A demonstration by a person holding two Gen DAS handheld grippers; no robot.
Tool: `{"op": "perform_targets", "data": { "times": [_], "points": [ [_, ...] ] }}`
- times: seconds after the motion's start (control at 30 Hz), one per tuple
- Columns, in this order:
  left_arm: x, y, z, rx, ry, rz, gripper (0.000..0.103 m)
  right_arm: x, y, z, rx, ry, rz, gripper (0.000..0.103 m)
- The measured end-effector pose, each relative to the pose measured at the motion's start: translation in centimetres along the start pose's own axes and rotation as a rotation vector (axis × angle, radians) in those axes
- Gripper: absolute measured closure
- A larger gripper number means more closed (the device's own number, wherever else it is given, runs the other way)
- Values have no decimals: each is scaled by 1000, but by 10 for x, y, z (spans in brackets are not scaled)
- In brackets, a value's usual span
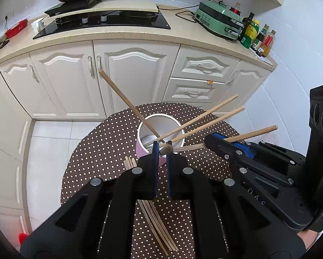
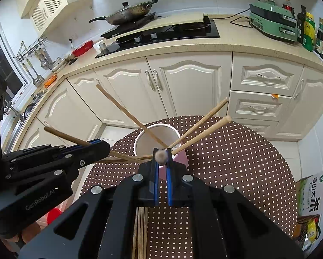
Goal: Organize utensils
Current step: 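Lower both chopsticks into the cup and open the right gripper, then the left gripper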
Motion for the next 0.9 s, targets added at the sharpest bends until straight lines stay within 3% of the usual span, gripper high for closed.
{"op": "perform_targets", "data": {
  "times": [0.23, 0.47, 0.9],
  "points": [
    [-4, -3, -2, -8, -30, 3, 96, 0, -6, -4, 3, 30, 2, 95],
    [-7, -16, -8, 9, -43, -3, 95, -2, -20, -8, 30, 51, -6, 80],
    [-17, -42, -36, 33, -54, -25, 95, -15, -36, -33, 45, 74, -11, 77]
  ]
}}
Point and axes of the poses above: each gripper's, at about its wrist camera, not at the fingertips, and y roughly the way its jaws point, x to its right, z to its top, the point moved 5 cm from there along y, roughly the way its jaws point, and after that the axes turned 9 degrees about -x, right-handed, at the moved point
